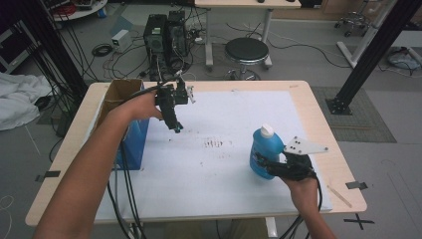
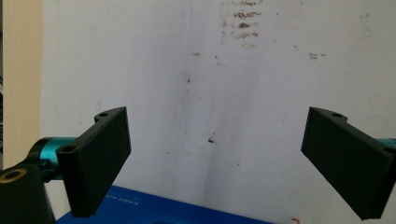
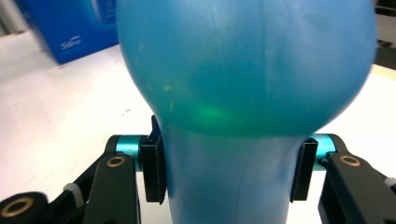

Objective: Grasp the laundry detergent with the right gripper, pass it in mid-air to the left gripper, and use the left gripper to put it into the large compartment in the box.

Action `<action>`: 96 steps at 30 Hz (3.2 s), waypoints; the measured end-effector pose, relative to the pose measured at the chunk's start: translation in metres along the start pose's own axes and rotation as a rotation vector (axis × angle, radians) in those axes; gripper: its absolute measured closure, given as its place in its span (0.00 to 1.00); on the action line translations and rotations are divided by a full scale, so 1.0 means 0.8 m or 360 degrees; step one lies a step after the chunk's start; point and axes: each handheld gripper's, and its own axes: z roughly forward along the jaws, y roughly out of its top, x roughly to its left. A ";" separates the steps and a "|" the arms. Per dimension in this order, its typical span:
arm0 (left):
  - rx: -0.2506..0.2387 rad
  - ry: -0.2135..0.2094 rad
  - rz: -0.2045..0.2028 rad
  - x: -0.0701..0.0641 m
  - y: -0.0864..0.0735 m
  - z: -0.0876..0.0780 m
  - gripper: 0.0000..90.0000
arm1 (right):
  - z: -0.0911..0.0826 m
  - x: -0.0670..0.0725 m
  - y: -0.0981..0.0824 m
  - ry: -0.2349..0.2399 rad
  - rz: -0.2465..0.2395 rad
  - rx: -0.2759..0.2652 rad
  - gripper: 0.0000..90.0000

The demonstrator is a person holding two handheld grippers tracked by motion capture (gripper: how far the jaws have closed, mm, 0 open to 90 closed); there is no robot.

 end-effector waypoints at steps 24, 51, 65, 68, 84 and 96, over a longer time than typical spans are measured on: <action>-0.0051 -0.0019 -0.0111 -0.048 0.023 -0.042 0.09 | -0.005 -0.084 0.063 0.0736 -0.0215 0.0104 0.49; -0.0004 -0.0266 -0.0017 -0.081 0.069 -0.059 0.09 | 0.062 -0.046 0.079 0.1103 -0.0297 0.0083 0.49; -0.0039 -0.0289 0.0046 -0.094 0.082 -0.069 0.09 | 0.095 -0.018 0.094 0.1157 -0.0377 0.0145 0.50; -0.0045 -0.0293 0.0047 -0.096 0.085 -0.070 0.09 | 0.098 -0.016 0.094 0.1170 -0.0370 0.0152 0.50; -0.0055 -0.0302 0.0096 -0.103 0.106 -0.074 0.09 | 0.124 0.012 0.103 0.1166 -0.0390 0.0182 0.50; -0.0032 -0.0299 0.0117 -0.105 0.115 -0.066 0.09 | 0.135 0.028 0.114 0.1184 -0.0406 0.0201 0.49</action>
